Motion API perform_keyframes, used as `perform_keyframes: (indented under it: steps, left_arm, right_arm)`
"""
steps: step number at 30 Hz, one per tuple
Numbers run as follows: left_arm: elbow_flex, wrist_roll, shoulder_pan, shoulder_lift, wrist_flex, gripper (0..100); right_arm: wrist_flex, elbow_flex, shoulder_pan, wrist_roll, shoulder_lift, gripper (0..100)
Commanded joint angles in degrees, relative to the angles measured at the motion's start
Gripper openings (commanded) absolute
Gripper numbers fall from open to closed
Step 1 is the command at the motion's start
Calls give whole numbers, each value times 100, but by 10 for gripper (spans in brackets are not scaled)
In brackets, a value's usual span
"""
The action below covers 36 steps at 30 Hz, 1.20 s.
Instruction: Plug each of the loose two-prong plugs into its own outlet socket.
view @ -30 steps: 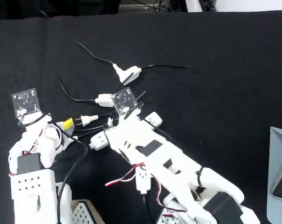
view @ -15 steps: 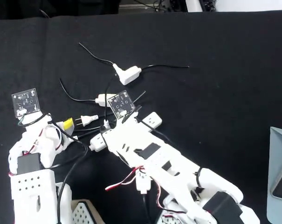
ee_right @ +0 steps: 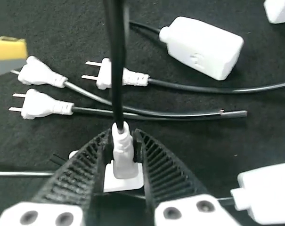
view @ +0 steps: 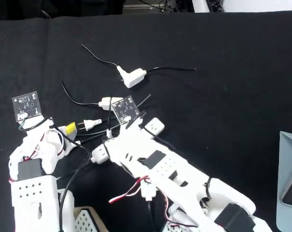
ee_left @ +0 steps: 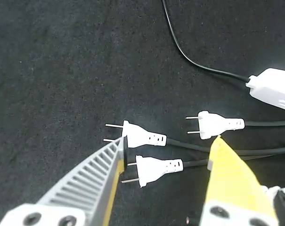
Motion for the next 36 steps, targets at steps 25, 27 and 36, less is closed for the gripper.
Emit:
perform_keyframes:
  steps: [25, 27, 36]
  left_arm:
    - [-66, -510, 40, -70, -53, 287]
    - [-180, -695, 224, -70, 149, 302]
    - [-681, -1732, 1349, -26, 1002, 356]
  right_arm:
    - [-229, 145, 88, 686, -136, 11]
    - [-220, 154, 193, 703, -505, 11]
    - [949, 242, 229, 466, -2290, 11]
